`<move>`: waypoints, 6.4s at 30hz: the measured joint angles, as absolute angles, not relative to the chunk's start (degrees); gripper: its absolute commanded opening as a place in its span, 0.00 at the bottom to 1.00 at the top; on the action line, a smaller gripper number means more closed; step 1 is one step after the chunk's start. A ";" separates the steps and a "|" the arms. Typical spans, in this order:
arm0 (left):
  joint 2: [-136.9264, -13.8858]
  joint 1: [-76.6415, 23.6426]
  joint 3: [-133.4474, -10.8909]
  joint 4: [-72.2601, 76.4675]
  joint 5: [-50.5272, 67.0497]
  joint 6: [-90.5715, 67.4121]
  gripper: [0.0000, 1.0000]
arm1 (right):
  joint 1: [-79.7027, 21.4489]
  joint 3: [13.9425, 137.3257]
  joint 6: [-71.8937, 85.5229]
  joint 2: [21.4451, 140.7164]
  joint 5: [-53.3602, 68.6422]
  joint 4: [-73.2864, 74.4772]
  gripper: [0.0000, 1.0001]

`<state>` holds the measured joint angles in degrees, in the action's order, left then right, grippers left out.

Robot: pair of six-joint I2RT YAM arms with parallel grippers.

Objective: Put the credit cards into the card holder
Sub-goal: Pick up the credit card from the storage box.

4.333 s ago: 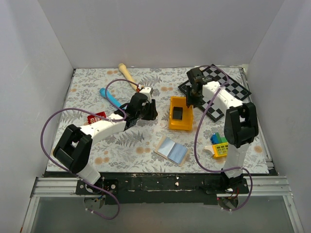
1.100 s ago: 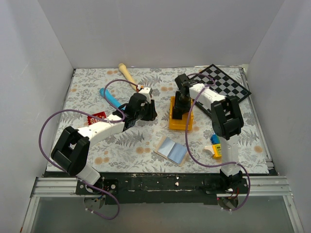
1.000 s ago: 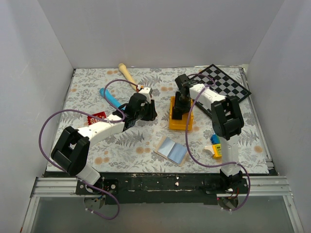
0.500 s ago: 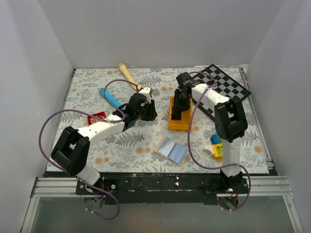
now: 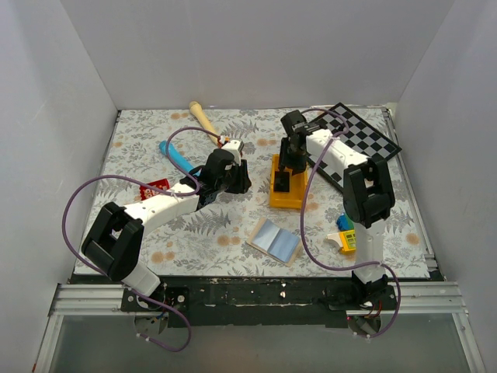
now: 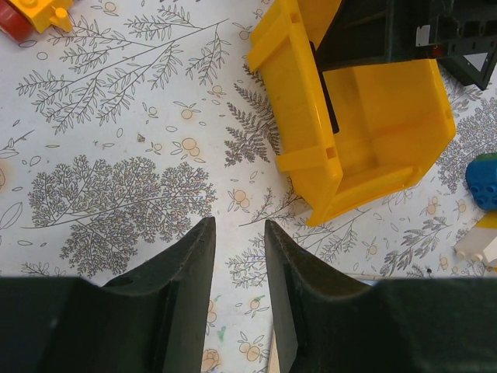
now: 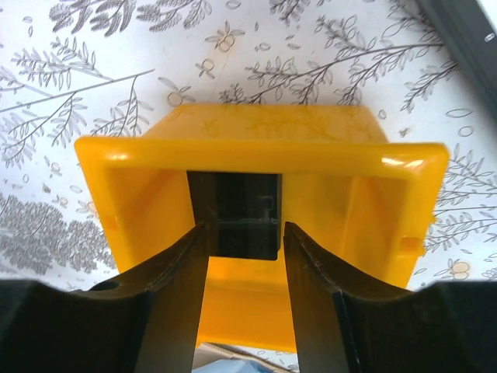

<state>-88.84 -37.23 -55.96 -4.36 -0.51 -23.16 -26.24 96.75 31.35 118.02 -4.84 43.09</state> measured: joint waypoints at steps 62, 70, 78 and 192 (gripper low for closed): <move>-88.84 -37.21 -55.96 -4.34 1.41 -23.16 0.30 | -26.22 94.70 32.80 122.19 1.72 38.81 0.55; -88.84 -37.23 -55.96 -4.34 1.63 -23.16 0.30 | -26.22 94.70 32.80 121.14 2.24 38.81 0.54; -89.27 -37.23 -55.96 -4.29 2.09 -23.18 0.30 | -26.22 94.67 32.77 119.42 3.05 38.79 0.53; -90.54 -37.23 -55.96 -4.38 2.35 -23.22 0.29 | -25.96 84.33 31.40 116.16 21.89 22.22 0.01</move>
